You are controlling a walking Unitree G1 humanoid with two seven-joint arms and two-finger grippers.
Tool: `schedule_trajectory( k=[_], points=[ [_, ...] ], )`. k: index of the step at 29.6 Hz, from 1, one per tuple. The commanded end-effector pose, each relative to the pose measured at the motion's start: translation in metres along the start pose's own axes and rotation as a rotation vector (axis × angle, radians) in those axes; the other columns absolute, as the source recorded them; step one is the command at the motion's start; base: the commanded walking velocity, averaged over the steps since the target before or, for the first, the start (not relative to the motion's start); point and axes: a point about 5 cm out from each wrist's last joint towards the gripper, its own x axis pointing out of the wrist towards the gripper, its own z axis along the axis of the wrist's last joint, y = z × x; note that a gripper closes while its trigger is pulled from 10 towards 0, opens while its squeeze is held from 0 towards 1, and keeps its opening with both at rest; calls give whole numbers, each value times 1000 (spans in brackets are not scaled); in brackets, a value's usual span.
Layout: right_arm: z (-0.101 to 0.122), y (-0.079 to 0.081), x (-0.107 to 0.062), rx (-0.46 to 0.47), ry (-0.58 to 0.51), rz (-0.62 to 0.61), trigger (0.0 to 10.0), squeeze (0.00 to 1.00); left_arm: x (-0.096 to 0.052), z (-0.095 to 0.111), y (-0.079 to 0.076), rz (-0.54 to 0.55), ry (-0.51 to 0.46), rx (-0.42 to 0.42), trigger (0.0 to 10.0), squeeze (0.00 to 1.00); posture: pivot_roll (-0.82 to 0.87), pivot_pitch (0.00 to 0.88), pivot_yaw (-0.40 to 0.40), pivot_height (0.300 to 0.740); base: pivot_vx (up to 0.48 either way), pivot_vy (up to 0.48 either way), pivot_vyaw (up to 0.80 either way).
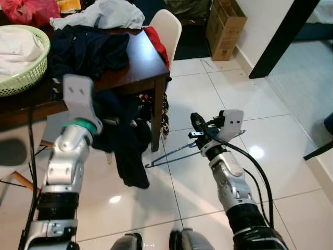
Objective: Hang hanger
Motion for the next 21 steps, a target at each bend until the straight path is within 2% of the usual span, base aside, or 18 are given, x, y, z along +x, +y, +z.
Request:
schedule_trajectory(
  k=[1, 2, 6, 9, 15, 21],
  points=[
    [-4, -3, -4, 17, 12, -18, 10000, 0, 9, 28, 7, 4, -94, 7, 10000, 0, 26, 97, 25, 740, 341, 0, 0],
    [-4, -3, -4, 17, 12, -18, 10000, 0, 9, 28, 7, 4, -94, 7, 10000, 0, 26, 97, 25, 740, 341, 0, 0],
    [-4, -3, -3, 17, 14, -20, 10000, 0, 27, 65, 15, -8, -186, 45, 10000, 0, 29, 96, 24, 740, 341, 0, 0],
    [-4, -4, -3, 18, 14, -22, 10000, 0, 32, 76, 16, -8, -218, 43, 10000, 0, 27, 95, 26, 740, 351, 0, 0],
    [-4, -5, -5, 20, 15, -31, 10000, 0, 48, 117, 16, -50, -313, 86, 10000, 0, 29, 94, 25, 740, 364, 0, 0],
    [-6, -6, -6, 22, 19, -36, 10000, 0, 55, 133, 16, -66, -346, 101, 10000, 0, 33, 92, 24, 740, 365, 0, 0]
  ],
)
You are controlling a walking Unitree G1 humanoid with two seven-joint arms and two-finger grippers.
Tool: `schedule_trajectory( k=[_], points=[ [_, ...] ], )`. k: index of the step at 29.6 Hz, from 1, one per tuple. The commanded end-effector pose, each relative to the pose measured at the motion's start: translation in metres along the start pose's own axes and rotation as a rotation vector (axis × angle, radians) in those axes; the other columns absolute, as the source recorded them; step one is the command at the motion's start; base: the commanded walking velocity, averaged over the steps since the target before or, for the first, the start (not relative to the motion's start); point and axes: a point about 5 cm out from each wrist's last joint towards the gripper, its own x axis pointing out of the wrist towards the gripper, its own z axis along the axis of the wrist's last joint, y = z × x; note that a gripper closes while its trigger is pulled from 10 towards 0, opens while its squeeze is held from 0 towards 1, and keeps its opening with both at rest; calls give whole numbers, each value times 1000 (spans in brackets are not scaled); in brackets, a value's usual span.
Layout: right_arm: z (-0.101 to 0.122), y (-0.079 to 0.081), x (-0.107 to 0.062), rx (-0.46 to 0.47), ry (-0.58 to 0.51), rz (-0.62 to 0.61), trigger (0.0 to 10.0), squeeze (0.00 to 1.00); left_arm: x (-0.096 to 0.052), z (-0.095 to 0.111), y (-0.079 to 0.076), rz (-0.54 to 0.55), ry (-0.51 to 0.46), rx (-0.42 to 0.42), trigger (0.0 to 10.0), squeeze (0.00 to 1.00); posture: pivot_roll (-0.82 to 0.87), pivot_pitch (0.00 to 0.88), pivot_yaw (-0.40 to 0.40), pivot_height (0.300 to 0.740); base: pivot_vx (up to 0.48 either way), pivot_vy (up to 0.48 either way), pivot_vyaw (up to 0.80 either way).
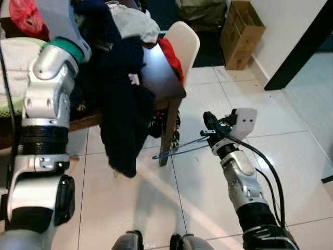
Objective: Hang hanger
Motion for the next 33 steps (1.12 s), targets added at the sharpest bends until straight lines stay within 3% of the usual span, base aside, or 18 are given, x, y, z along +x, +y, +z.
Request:
schedule_trajectory(
  k=[1, 4, 9, 22, 33],
  points=[
    [-5, -6, -6, 9, 20, -24, 10000, 0, 5, 8, -3, -13, -40, -5, 10000, 0, 33, 92, 24, 740, 368, 0, 0],
    [-5, -6, -6, 10, 19, -27, 10000, 0, 8, 12, -2, -21, -49, -4, 10000, 0, 34, 92, 24, 740, 364, 0, 0],
    [-6, -7, -6, 11, 20, -32, 10000, 0, 19, 33, 16, -23, -92, 59, 10000, 0, 41, 93, 21, 740, 364, 0, 0],
    [-5, -11, -7, 13, 14, -48, 10000, 0, 37, 65, 44, -22, -133, 186, 10000, 0, 49, 87, 24, 740, 364, 0, 0],
    [-5, -11, -7, 13, 13, -49, 10000, 0, 40, 67, 47, -27, -141, 200, 10000, 0, 49, 87, 24, 740, 360, 0, 0]
  ],
)
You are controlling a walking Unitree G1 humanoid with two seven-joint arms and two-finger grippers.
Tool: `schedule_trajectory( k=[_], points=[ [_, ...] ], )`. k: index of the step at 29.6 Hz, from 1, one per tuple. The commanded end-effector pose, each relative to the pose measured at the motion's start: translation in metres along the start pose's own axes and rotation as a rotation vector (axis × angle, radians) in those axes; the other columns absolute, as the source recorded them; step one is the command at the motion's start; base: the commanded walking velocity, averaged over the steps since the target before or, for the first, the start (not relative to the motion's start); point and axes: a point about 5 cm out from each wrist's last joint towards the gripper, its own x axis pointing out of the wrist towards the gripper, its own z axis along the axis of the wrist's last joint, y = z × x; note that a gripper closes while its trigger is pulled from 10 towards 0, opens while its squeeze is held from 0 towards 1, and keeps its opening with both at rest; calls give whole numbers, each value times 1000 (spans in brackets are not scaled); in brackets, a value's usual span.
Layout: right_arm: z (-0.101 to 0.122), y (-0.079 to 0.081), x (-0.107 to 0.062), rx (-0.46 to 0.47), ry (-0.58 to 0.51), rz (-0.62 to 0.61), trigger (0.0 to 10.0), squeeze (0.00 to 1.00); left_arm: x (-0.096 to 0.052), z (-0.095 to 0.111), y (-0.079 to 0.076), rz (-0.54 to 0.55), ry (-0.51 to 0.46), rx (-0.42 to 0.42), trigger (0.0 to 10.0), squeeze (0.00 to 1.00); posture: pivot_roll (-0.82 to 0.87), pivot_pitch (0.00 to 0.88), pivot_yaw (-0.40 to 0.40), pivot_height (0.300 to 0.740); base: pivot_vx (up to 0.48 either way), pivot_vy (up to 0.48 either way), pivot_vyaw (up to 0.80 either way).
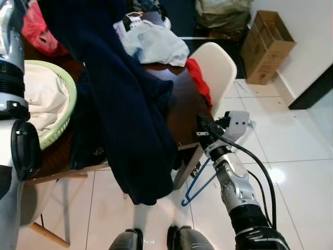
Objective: Hang hanger
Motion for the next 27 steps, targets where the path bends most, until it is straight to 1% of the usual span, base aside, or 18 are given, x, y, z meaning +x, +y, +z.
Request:
schedule_trajectory(
  k=[1, 11, 12, 13, 14, 15, 16, 17, 18, 20, 23, 24, 27],
  points=[
    [-4, -4, -4, 14, 9, -22, 10000, 0, 4, 16, 2, 0, -66, 18, 10000, 0, 49, 87, 24, 740, 360, 0, 0],
    [-4, -4, -4, 15, 9, -23, 10000, 0, 6, 15, 3, -5, -71, 22, 10000, 0, 49, 87, 24, 740, 360, 0, 0],
    [-4, -6, -6, 13, 9, -28, 10000, 0, -8, -33, -8, -91, 130, 40, 10000, 0, 44, 88, 16, 740, 0, 0, 0],
    [-4, -6, -6, 13, 9, -28, 10000, 0, -8, -33, -8, -91, 130, 40, 10000, 0, 44, 88, 16, 740, 0, 0, 0],
    [-3, -8, -7, 10, 9, -31, 10000, 0, -25, -74, -24, -178, 288, 36, 10000, 0, 39, 93, 13, 740, 0, 0, 0],
    [-3, -10, -8, 7, 10, -34, 10000, 0, -41, -101, -37, -244, 393, 38, 10000, 0, 42, 94, 11, 740, 0, 0, 0],
    [-3, -10, -8, 7, 10, -34, 10000, 0, -41, -101, -37, -244, 393, 38, 10000, 0, 42, 94, 11, 740, 0, 0, 0],
    [-3, -11, -8, 6, 10, -36, 10000, 0, -50, -115, -46, -281, 445, 37, 10000, 0, 42, 94, 11, 740, 0, 0, 0],
    [-3, -11, -8, 6, 10, -36, 10000, 0, -50, -115, -46, -281, 445, 37, 10000, 0, 42, 94, 11, 740, 0, 0, 0],
    [-2, -12, -8, 3, 12, -37, 10000, 0, -53, -121, -50, -291, 455, 61, 10000, 0, 40, 95, 11, 740, 0, 0, 0],
    [-2, -12, -8, 2, 12, -38, 10000, 0, -53, -122, -51, -291, 453, 67, 10000, 0, 41, 97, 12, 740, 0, 0, 0],
    [-2, -13, -9, 1, 12, -39, 10000, 0, -53, -122, -51, -288, 451, 56, 10000, 1000, 42, 97, 13, 740, 0, 0, 0],
    [-2, -13, -9, 1, 11, -40, 10000, 0, -53, -121, -50, -287, 447, 44, 10000, 1000, 42, 97, 13, 740, 0, 0, 0]
  ],
)
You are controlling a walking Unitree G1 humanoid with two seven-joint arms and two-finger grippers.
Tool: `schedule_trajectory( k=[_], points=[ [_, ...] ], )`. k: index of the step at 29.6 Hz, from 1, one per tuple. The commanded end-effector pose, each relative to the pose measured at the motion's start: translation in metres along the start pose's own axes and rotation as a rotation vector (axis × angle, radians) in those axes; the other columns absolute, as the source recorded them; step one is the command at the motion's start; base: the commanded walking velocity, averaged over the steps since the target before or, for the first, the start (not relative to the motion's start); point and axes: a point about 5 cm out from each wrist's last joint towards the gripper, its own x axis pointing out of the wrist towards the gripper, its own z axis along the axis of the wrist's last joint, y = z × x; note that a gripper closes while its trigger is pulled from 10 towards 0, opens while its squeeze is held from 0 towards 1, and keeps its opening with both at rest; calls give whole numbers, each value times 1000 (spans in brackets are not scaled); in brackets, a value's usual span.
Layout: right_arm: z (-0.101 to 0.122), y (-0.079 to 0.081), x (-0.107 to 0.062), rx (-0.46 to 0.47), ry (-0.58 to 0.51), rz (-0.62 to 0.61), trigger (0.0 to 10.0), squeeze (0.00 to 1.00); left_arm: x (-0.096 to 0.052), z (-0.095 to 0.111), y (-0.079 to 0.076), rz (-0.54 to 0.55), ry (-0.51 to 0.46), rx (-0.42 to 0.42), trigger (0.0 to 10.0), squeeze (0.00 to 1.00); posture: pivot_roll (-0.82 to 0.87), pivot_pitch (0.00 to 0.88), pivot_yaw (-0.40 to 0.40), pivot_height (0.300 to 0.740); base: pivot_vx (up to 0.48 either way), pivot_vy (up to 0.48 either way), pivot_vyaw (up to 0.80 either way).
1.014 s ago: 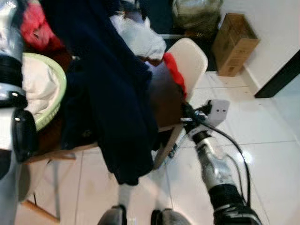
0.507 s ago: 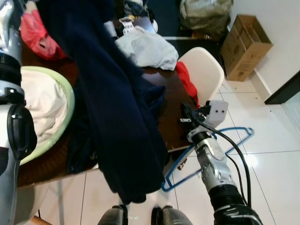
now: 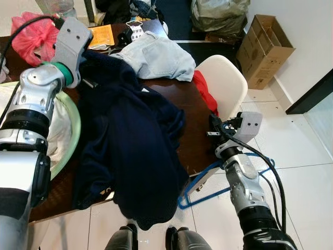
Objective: Hang hanger
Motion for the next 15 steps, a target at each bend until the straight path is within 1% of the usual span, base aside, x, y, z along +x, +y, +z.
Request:
schedule_trajectory(
  k=[1, 4, 5, 12, 15],
  points=[
    [-6, 2, -3, 24, 24, 5, 10000, 0, 0, 1, 0, -4, -9, -4, 10000, 1000, 42, 97, 13, 740, 0, 0, 0],
    [-7, 2, -3, 25, 24, 3, 10000, 0, -1, 0, 3, 2, -3, 1, 10000, 1000, 43, 96, 15, 740, 0, 0, 0],
    [-7, 2, -3, 26, 24, 3, 10000, 0, -2, -1, 3, -3, 0, 7, 10000, 0, 43, 95, 14, 740, 0, 0, 0],
    [-7, 3, -2, 27, 23, 5, 10000, 0, -2, -2, 3, -18, -1, 5, 10000, 0, 43, 95, 14, 740, 0, 0, 0],
    [-6, 3, -2, 27, 20, 6, 10000, 0, -2, -1, 4, -11, -3, -17, 10000, 0, 42, 95, 14, 740, 0, 0, 0]
  ],
)
